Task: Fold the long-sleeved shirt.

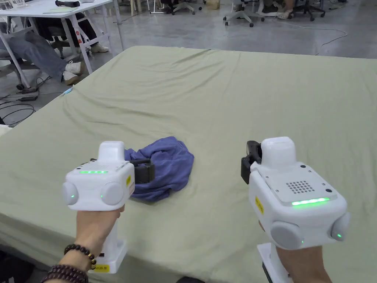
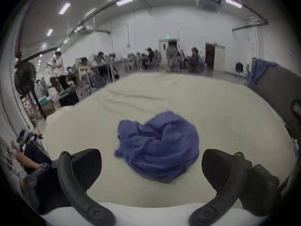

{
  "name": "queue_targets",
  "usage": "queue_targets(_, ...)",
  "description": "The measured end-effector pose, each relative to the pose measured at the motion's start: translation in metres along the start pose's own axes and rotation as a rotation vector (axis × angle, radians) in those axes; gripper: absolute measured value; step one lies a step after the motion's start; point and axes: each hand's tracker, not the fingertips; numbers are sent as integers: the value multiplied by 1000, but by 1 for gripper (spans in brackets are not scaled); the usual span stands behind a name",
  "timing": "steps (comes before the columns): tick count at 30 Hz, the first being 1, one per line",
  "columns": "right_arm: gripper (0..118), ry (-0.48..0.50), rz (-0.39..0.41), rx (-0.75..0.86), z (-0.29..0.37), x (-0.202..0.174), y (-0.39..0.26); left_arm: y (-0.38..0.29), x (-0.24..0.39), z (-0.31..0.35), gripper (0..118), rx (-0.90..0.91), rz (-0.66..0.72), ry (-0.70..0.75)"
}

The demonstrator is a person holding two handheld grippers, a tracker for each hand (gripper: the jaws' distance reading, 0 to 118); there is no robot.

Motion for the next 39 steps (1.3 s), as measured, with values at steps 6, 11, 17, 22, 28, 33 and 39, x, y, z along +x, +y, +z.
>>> queue_targets(6,0,16,-7,-54,-22,7,-11,-4,4,-106,103,-200,54,97)
queue_targets(11,0,45,21,-101,-39,9,-23,-8,9,-130,17,-249,34,9)
queue_targets(17,0,52,-6,-129,-44,11,-32,19,25,-89,12,-199,-43,-1)
queue_targets(22,0,-23,-53,-125,-25,29,-32,73,76,-23,12,-33,23,-181)
queue_targets(28,0,-166,-46,-98,31,75,-30,110,225,36,12,113,-77,-431)
queue_targets(33,0,-344,-105,-83,88,129,-36,78,357,34,11,47,-130,-664)
queue_targets(39,0,-509,-123,-103,140,179,-49,-19,478,38,11,-135,-246,-757)
